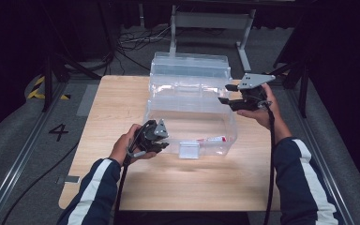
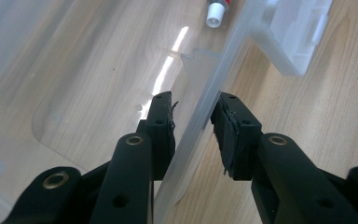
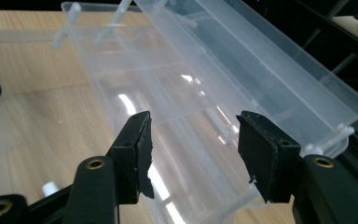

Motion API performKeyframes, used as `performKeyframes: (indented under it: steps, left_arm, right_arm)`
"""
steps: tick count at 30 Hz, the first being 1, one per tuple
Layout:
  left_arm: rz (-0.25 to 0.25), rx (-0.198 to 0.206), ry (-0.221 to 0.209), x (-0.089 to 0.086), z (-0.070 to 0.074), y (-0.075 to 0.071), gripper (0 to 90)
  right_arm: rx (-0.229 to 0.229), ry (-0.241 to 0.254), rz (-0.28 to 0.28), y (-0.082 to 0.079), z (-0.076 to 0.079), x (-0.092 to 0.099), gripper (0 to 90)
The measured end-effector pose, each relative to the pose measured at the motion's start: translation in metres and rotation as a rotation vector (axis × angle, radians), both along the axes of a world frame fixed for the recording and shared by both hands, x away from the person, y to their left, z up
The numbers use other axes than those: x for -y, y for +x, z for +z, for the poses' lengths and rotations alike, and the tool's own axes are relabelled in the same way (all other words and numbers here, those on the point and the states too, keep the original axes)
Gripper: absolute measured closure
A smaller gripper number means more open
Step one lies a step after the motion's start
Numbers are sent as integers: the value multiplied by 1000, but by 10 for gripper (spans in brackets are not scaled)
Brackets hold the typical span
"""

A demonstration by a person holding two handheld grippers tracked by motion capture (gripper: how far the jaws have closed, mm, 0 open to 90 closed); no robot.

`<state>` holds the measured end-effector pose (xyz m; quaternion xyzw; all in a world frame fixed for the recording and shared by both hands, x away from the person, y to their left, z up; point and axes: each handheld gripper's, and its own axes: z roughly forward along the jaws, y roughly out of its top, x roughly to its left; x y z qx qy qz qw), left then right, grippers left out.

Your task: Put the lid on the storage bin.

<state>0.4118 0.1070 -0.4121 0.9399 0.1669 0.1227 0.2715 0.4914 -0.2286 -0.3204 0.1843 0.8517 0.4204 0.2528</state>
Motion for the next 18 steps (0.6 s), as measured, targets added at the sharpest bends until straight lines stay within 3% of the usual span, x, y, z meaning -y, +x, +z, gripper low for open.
performKeyframes:
  steps: [2,7,9,15,18]
  left_arm:
    - [-12,-9,15,1,1,2,687]
    - [-14,-39,11,4,1,4,703]
    - [-16,-41,35,6,2,5,702]
    - [-32,-47,57,9,2,6,705]
    - [-36,-43,66,10,2,6,706]
  right_arm:
    - [-10,-3,-2,8,3,-5,456]
    - [-30,-76,-7,21,7,-16,464]
    - [-16,-124,-21,27,9,-24,471]
    - [-29,-141,-22,42,13,-40,469]
    - [-43,-174,-48,51,12,-46,457]
